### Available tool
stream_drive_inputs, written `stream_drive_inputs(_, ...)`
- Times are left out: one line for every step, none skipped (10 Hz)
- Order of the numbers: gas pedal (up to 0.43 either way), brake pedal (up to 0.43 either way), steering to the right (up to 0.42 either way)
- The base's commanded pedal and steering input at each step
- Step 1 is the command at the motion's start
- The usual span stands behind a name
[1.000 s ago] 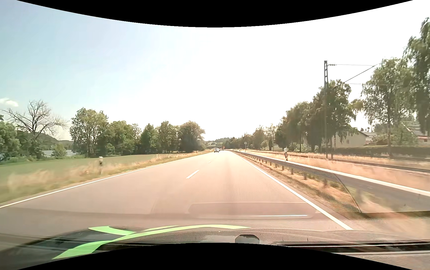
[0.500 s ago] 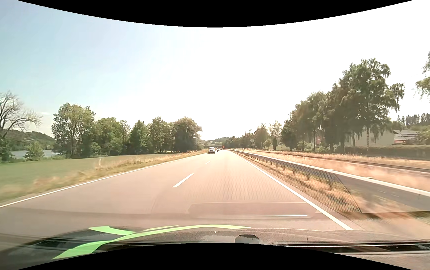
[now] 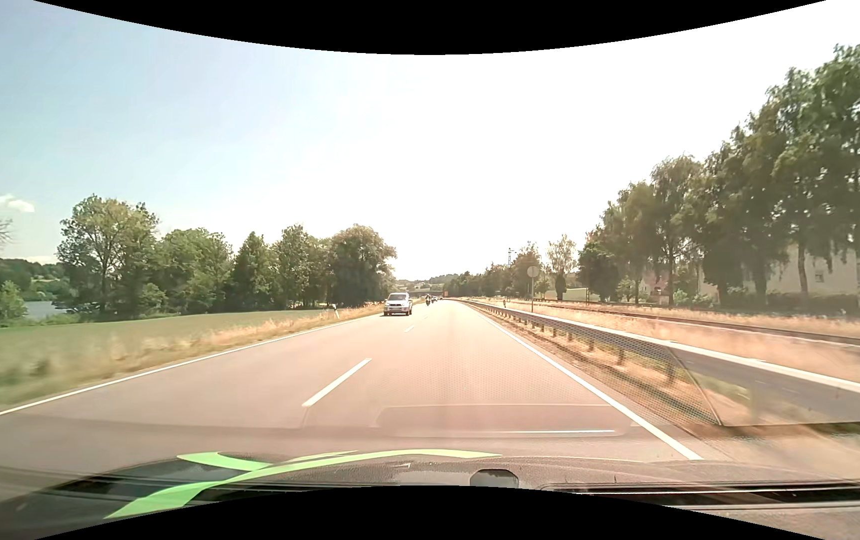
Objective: Follow the waypoints while adhering to traffic rules and regulations
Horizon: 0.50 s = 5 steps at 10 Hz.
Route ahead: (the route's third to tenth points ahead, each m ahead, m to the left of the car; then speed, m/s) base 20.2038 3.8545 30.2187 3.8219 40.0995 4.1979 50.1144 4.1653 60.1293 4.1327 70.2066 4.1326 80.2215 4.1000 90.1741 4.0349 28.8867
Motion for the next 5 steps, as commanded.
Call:
stream_drive_inputs(0.311,0.000,-0.001)
stream_drive_inputs(0.311,0.000,-0.001)
stream_drive_inputs(0.311,0.000,-0.002)
stream_drive_inputs(0.311,0.000,-0.003)
stream_drive_inputs(0.311,0.000,-0.004)
